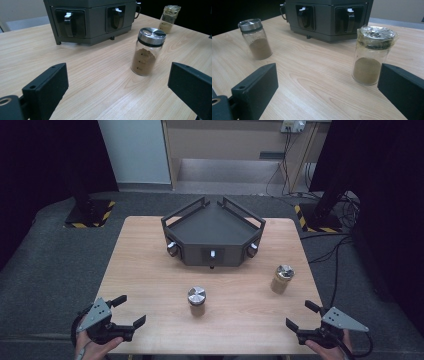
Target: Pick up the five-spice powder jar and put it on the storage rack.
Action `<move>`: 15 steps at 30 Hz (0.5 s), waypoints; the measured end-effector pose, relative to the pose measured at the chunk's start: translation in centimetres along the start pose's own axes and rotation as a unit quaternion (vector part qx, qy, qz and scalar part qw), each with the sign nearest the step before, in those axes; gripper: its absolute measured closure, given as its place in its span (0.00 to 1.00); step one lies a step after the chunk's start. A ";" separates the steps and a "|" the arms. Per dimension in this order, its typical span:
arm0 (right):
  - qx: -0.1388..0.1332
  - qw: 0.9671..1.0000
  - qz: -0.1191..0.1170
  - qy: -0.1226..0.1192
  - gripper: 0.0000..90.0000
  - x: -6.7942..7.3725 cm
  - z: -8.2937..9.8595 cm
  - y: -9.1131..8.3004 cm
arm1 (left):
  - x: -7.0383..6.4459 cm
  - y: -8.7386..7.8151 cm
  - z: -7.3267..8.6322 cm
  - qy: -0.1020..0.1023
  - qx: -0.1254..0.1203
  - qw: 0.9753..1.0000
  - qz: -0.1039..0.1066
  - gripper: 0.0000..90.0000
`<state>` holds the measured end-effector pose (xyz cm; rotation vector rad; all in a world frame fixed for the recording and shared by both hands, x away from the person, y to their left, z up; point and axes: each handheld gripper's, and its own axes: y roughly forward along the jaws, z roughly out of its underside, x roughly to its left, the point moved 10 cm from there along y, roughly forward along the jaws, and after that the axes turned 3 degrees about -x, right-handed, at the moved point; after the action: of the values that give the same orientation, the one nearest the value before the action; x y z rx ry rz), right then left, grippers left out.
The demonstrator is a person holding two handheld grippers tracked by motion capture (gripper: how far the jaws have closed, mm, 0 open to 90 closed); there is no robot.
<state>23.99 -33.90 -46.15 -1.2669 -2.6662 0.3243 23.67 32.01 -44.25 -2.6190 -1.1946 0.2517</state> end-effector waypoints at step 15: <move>0.003 1.000 -0.001 -0.002 0.04 0.1 0.0 0.1 | 0.1 0.3 -1.7 0.004 0.004 1.000 0.018 0.02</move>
<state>24.04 -33.78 -46.16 -1.2632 -2.6687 0.3344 24.38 31.65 -42.77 -2.6340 -1.1429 0.2527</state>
